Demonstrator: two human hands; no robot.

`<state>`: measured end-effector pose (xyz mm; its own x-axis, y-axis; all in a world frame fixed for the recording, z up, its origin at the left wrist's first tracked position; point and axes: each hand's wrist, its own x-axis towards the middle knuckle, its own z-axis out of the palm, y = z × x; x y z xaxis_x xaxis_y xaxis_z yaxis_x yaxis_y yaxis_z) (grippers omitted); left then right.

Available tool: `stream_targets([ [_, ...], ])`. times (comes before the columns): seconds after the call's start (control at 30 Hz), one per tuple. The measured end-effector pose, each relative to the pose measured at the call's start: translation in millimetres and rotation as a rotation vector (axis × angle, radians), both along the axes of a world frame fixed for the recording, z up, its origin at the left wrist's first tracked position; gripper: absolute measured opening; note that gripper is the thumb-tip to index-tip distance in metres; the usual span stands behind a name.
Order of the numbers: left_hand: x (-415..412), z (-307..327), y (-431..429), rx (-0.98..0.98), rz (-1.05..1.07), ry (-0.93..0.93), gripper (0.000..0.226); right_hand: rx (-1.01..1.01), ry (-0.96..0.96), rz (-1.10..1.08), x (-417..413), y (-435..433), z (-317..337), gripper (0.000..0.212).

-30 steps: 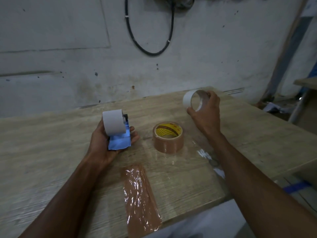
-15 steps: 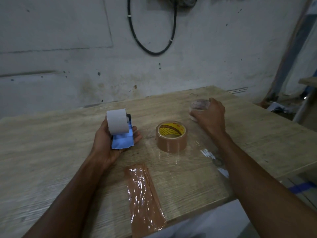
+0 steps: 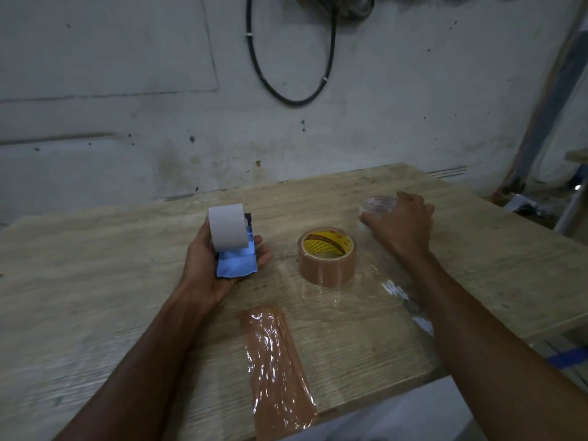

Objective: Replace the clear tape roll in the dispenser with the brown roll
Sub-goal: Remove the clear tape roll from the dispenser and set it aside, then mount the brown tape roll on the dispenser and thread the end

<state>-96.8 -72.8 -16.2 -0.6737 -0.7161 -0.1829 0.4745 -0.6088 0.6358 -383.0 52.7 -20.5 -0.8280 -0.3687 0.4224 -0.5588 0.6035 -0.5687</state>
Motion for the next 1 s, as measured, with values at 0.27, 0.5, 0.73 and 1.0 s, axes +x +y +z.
stream_targets([
  [0.27,2,-2,-7,-0.008,-0.039,0.085,0.051,-0.188,0.131,0.199,28,0,19,0.054],
  [0.5,4,-9,-15,-0.082,-0.013,0.039,0.051,0.134,-0.123,0.610,74,10,46,0.071],
  [0.73,5,-9,-16,-0.074,0.003,0.039,0.049,0.584,-0.015,0.596,99,12,45,0.118],
  [1.0,5,0,-7,-0.099,-0.008,-0.024,0.053,0.588,0.005,0.577,110,15,51,0.103],
])
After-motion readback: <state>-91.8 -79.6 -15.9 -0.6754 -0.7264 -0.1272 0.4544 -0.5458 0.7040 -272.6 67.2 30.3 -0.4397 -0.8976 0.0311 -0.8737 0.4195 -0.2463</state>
